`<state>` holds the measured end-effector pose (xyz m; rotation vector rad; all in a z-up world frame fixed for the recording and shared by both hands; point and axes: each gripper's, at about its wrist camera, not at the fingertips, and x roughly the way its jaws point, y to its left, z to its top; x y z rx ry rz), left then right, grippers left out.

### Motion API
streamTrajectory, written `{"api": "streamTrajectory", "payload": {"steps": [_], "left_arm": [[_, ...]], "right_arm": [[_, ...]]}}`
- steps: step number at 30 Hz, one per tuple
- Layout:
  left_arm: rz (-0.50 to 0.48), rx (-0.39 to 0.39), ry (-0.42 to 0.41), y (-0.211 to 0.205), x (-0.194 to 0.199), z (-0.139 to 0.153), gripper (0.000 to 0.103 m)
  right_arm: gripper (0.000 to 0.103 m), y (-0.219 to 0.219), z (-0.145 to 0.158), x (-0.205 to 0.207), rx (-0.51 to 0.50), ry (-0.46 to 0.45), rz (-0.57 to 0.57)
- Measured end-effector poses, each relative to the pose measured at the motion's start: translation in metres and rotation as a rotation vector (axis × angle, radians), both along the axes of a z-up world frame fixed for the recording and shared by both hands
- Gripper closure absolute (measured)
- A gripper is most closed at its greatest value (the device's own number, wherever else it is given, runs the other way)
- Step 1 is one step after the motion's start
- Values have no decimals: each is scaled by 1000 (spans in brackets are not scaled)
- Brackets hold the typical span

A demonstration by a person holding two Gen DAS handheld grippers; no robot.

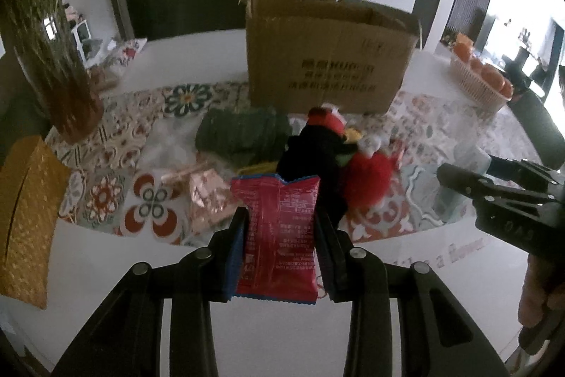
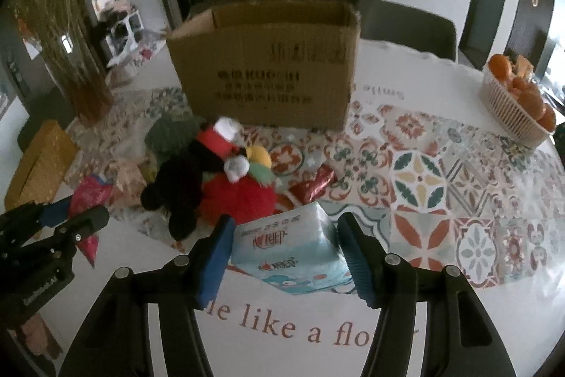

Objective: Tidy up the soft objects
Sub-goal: 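Carry the red packet and tissue pack into the cardboard box with both tools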

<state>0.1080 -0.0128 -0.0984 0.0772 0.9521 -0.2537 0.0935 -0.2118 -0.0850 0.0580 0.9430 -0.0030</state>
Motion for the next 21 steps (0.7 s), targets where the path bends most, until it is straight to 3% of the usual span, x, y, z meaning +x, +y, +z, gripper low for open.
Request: {"api": "streamTrajectory", "payload": {"steps": [9, 21], "left_arm": [[-25, -26, -80, -8, 1, 35, 67], [-67, -81, -197, -17, 36, 85, 68]], "right_arm": [[42, -5, 33, -3, 20, -91, -25], [42, -16, 86, 25, 79, -249, -65]]}}
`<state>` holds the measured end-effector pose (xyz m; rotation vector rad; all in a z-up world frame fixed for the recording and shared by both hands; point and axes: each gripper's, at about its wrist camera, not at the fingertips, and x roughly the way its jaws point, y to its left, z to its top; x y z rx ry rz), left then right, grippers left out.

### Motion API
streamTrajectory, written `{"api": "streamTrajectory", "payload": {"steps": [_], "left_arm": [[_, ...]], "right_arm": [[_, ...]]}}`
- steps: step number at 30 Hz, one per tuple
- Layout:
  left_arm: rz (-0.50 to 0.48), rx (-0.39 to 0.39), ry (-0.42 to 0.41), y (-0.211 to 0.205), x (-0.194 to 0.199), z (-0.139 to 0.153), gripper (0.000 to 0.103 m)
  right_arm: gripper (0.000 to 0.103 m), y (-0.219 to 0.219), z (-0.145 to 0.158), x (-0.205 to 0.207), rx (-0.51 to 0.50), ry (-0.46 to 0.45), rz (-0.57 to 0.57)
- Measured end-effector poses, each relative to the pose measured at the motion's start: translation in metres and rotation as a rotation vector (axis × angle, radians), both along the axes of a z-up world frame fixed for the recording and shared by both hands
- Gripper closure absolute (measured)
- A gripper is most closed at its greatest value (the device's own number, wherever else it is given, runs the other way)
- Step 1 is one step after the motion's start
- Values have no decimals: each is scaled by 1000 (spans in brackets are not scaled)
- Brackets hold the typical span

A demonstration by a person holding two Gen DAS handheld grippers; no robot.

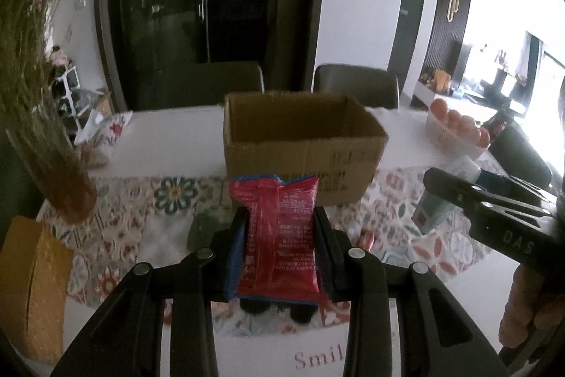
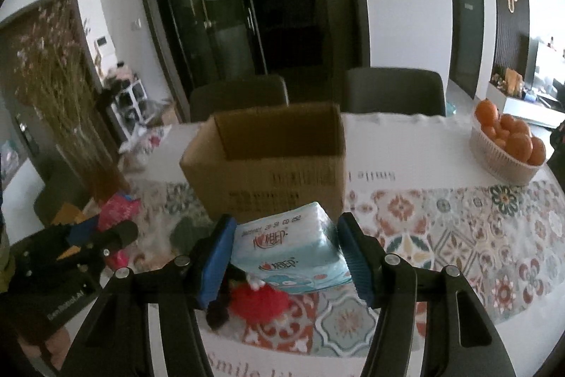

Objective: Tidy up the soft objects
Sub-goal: 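Carry the red packet and tissue pack into the cardboard box with both tools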

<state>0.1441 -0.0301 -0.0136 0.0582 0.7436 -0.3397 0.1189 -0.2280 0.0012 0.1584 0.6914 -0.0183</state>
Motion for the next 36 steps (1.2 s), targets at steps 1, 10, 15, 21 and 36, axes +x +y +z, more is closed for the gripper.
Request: {"api": "streamTrajectory", "payload": {"steps": [1, 10, 15, 21, 36], "left_arm": [[-2, -2, -12, -2, 5, 5, 68], [-22, -20, -62, -15, 39, 30, 68], [-25, -12, -68, -23, 61, 35, 68], [-34, -7, -59, -29, 90, 38, 68], [-57, -5, 19, -45, 160, 27, 68]], "right_arm": [[42, -2, 4, 4, 11, -10, -2], [42, -12, 21, 43, 70, -37, 2], [42, -15, 28, 69, 87, -36, 4], [42, -19, 34, 101, 104, -34, 4], [42, -29, 17, 169, 136, 64, 11]]}}
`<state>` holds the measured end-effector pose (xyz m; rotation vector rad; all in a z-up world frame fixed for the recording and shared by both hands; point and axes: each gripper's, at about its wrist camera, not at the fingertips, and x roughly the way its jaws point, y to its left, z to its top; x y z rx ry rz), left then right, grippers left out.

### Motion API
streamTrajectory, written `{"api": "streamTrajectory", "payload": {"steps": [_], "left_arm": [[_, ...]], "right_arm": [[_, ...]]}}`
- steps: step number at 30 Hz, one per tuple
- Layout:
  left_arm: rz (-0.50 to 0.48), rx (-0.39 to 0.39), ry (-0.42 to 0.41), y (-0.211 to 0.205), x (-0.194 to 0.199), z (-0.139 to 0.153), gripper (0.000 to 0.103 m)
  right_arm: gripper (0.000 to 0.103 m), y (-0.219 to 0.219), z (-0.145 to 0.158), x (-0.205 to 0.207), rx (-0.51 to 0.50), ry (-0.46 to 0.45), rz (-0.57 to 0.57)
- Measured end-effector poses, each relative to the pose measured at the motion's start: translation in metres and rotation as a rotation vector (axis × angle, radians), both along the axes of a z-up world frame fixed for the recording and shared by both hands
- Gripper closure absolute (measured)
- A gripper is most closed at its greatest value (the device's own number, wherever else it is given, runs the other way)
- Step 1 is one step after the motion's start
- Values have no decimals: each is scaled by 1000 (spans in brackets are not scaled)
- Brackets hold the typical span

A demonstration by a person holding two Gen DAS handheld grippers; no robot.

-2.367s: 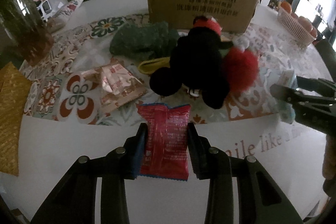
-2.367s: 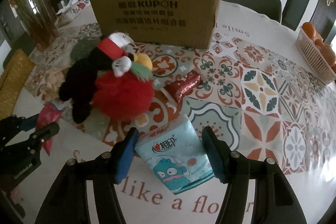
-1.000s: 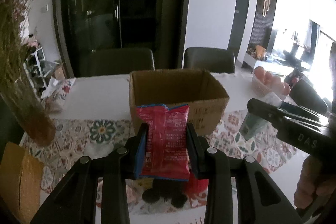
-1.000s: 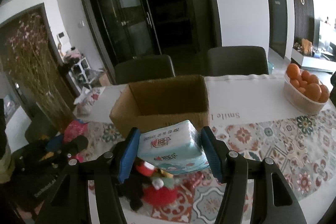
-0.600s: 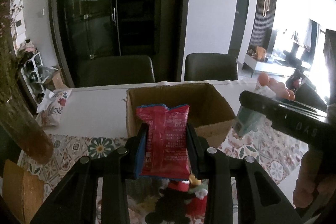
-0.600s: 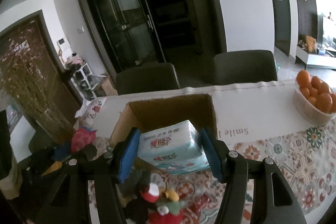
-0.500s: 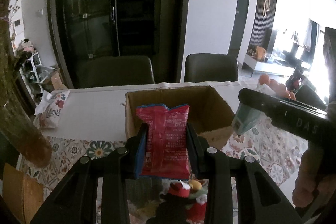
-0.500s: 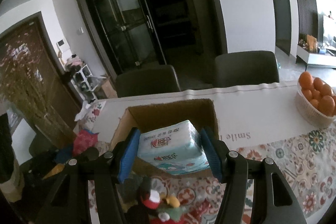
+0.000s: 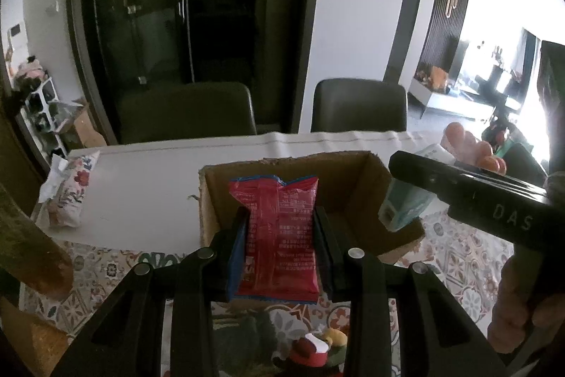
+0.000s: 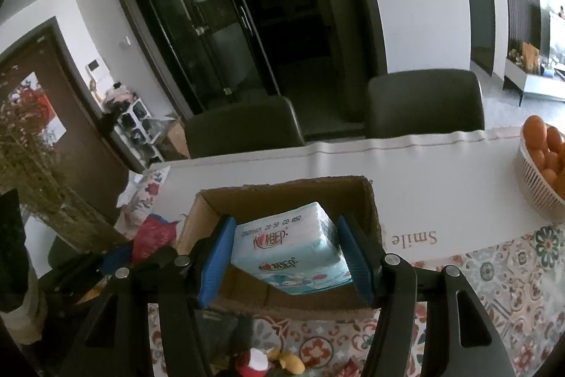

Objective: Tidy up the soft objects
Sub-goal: 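Carry the red packet and tissue pack into the cardboard box with both tools, then open both tools to release the items into the box and withdraw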

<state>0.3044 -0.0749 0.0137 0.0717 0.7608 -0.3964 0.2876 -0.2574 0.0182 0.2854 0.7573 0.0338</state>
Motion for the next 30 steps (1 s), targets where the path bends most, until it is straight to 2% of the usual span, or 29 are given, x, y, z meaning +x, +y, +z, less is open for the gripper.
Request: {"api": "streamTrajectory", "payload": {"steps": [8, 10, 12, 13, 21, 26, 30], "left_arm": [[0, 22, 63, -10, 27, -17, 68], [-5, 18, 86, -12, 31, -22, 63], [-1, 15, 95, -13, 34, -25, 52], [6, 21, 94, -14, 35, -25, 50], [55, 54, 85, -4, 29, -25, 50], [90, 111, 89, 4, 19, -20, 49], [118, 142, 97, 15, 9, -14, 47]], "right_arm": [[42, -3, -22, 22, 9, 77, -6], [39, -4, -26, 27, 5, 93, -11], [34, -4, -29, 31, 3, 112, -14], [28, -5, -30, 33, 2, 116, -18], [28, -4, -28, 23, -47, 121, -56], [28, 7, -19, 10, -93, 114, -54], [28, 12, -15, 4, -78, 133, -53]]}}
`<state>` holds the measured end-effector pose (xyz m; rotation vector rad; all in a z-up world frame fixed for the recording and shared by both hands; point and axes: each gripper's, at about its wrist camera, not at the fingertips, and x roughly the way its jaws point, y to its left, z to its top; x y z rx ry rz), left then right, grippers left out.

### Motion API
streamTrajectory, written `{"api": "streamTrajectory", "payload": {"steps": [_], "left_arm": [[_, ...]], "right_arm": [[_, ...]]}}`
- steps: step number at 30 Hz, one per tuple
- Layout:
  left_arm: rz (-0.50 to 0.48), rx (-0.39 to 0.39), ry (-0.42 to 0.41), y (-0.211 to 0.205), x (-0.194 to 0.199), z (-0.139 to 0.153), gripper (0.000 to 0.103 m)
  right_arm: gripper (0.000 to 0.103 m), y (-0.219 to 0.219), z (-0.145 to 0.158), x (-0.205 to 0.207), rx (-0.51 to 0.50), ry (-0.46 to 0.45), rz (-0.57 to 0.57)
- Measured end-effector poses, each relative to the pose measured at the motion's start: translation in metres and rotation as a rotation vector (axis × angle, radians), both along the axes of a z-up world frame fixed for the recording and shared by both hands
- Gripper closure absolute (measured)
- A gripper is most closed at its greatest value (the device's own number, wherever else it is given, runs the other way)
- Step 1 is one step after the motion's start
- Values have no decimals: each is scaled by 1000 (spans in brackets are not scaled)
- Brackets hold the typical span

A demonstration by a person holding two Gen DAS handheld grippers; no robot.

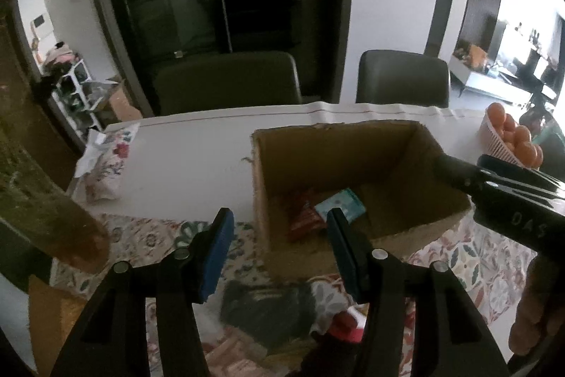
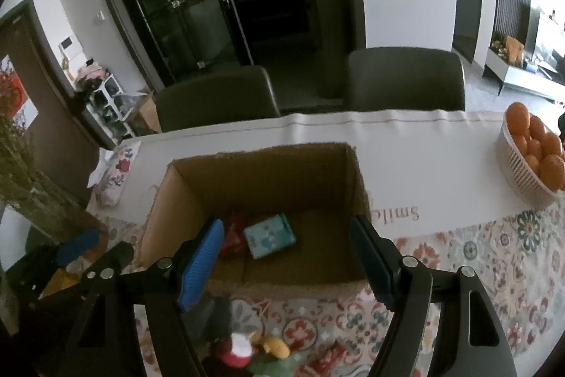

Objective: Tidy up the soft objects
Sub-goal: 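Open both tools to release the items into the box and withdraw, then grasp the pink biscuit packet with the left tool while the right tool grasps the plush toy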

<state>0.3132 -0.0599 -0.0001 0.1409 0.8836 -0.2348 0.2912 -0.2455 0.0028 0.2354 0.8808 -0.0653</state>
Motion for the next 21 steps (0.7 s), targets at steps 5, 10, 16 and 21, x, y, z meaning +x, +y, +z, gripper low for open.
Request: {"api": "streamTrajectory", "payload": {"steps": [5, 10, 16, 21], "left_arm": [[18, 6, -12, 15, -17, 13, 45], [33, 24, -31, 31, -37, 22, 44], [73, 38, -12, 55, -55, 18, 43], [109, 35, 25, 74, -68, 11, 43]], "right_arm": [[28, 12, 1, -13, 39, 15, 20], [28, 32, 1, -27, 35, 30, 53], [28, 57, 0, -41, 9, 62, 83], [28, 73, -8, -50, 9, 102, 106]]}}
